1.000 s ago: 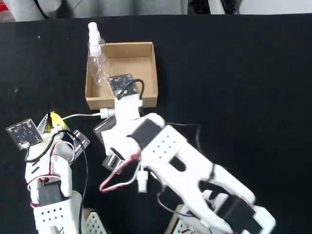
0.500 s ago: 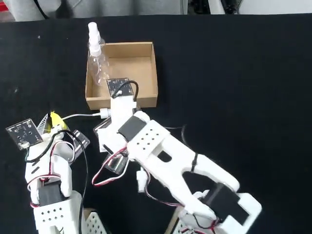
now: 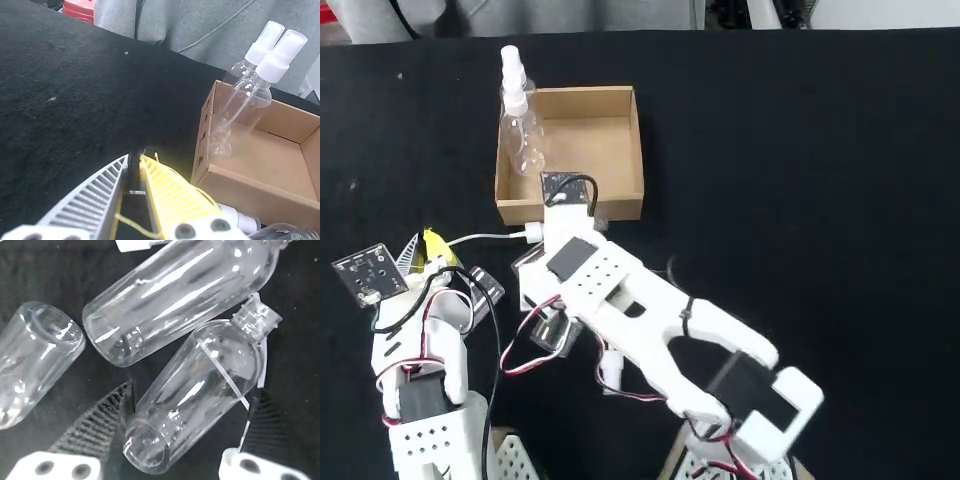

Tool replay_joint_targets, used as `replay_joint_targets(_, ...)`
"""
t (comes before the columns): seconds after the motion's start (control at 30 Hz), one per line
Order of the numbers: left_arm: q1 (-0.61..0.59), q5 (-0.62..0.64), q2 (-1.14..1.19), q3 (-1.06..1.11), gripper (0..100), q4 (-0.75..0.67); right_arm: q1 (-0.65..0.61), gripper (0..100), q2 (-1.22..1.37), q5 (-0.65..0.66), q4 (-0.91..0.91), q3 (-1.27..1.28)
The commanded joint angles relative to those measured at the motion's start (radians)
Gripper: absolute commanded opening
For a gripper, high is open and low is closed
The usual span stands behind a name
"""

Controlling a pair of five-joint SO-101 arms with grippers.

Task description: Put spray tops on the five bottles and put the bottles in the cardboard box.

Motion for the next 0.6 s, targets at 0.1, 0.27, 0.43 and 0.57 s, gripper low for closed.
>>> replay_joint_targets(0.1, -0.004, -0.009, -0.005, 0.022, 3, 0.002, 0.051, 21.3, 0.039, -0.008, -0.051, -0.074)
replay_joint_targets(0.27, -0.004, -0.009, -0.005, 0.022, 3, 0.002, 0.100, 17.5, 0.050, 0.000, -0.071, -0.073)
replay_joint_targets(0.43, -0.004, -0.009, -0.005, 0.022, 3, 0.002, 0.104, 21.2, 0.050, 0.003, -0.060, -0.068)
replay_joint_targets(0.57, -0.005, -0.009, -0.005, 0.022, 3, 0.002, 0.104, 19.3, 0.045, 0.037, -0.015, -0.073)
